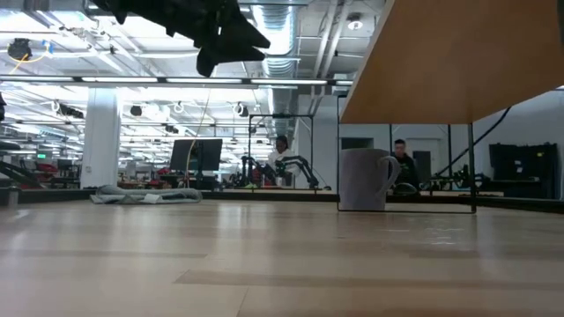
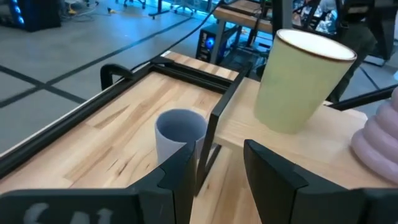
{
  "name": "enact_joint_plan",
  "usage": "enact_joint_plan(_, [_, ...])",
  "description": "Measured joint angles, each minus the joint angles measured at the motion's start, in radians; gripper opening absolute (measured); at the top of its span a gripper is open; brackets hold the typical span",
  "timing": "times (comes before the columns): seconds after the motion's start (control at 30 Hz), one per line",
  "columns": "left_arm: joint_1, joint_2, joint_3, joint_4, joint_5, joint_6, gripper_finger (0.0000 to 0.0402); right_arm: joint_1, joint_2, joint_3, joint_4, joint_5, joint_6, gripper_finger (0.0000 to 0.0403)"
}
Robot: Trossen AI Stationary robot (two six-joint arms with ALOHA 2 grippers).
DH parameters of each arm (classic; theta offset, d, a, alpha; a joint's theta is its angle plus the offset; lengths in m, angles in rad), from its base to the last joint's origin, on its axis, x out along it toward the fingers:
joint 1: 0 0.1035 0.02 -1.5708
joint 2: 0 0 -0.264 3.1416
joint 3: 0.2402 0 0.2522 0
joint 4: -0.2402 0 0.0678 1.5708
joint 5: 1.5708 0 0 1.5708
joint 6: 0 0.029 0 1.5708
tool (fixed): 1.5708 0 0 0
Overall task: Stack small to large cups/mugs on shelf
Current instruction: Put the violet mug on the shelf
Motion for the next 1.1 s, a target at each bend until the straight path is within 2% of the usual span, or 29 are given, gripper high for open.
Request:
enact_joint_plan(0.3, [0.001,-0.008,0.001,-0.005,0.001,-0.005,0.0125,0.0,0.133,0.0,0.067,-0.003,0.0,0.0265])
enact_joint_plan(0.47, [0.001,-0.008,0.001,-0.007,0.069,-0.016,0.0125,0.0,0.18,0.0,0.201,-0.027,0.0,0.0265])
enact_joint_plan(0.57, [0.0,-0.008,0.001,-0.007,0.107,-0.038,0.0125,0.0,0.183,0.0,0.206,-0.056,-0.01,0.0265])
enact_joint_plan(0.73, [-0.003,-0.008,0.001,-0.008,0.122,-0.058,0.0125,-0.009,0.162,0.0,0.205,-0.055,-0.126,0.0265])
enact_joint_plan(1.1, [-0.005,-0.008,0.001,-0.009,0.122,-0.07,0.0125,-0.023,0.156,0.0,0.21,-0.066,-0.104,0.0265])
